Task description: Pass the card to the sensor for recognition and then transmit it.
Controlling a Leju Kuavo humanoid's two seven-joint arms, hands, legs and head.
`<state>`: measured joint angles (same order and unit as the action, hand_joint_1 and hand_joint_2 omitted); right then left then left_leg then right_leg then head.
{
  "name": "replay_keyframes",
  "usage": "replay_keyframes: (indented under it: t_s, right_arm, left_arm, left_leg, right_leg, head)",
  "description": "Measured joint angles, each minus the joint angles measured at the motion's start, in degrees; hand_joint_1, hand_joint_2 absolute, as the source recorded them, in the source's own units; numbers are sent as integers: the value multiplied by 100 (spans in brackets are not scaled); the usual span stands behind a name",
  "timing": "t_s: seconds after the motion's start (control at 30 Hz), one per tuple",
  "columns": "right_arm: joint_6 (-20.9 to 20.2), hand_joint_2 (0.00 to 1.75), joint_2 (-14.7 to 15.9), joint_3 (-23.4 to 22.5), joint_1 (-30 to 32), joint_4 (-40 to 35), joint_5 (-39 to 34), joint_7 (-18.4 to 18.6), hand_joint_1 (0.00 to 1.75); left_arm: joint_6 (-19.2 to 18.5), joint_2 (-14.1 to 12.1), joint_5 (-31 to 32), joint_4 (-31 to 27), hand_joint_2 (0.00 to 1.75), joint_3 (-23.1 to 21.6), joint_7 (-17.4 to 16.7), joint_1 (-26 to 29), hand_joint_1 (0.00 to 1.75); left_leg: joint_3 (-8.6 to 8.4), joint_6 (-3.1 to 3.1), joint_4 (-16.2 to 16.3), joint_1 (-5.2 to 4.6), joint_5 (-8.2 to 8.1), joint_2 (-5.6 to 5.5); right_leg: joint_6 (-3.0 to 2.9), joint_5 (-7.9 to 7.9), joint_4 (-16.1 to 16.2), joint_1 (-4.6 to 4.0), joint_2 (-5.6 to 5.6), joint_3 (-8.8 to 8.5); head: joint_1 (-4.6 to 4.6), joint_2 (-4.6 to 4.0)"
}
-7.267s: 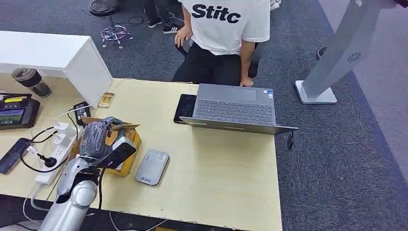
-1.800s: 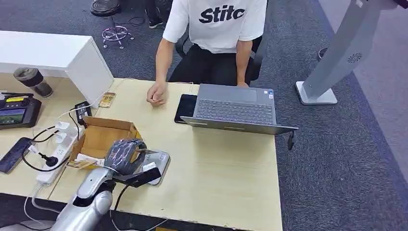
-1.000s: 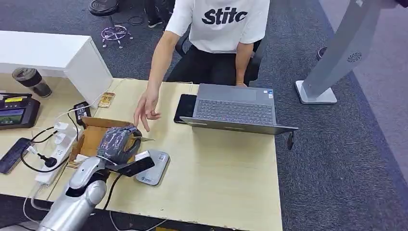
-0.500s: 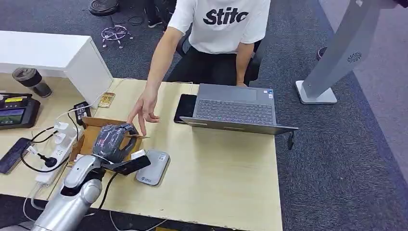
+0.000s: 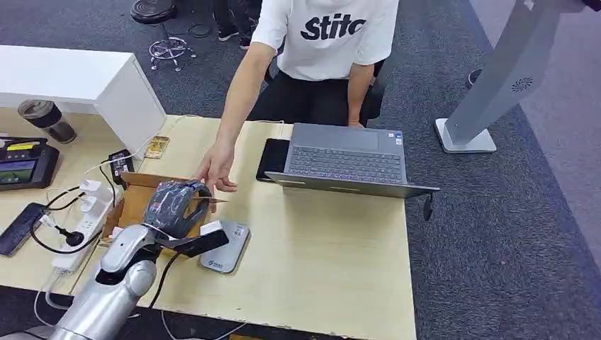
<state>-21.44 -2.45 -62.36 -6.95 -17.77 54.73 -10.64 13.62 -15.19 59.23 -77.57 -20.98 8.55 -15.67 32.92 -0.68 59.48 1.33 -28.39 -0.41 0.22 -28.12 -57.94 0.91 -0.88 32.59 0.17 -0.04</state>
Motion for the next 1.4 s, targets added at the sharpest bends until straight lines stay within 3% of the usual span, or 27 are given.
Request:
replay_keyframes:
  t_s: [1.4]
  right_arm:
    - [0, 175, 0, 64, -8, 7, -94, -17, 0]
  left_arm:
    - [-42, 133, -186, 0, 175, -46, 9, -243, 175]
  left_leg:
    - [1, 3, 0, 0, -3, 4]
  right_leg:
    - [0, -1, 0, 0, -5, 2]
  head:
    - [0, 0]
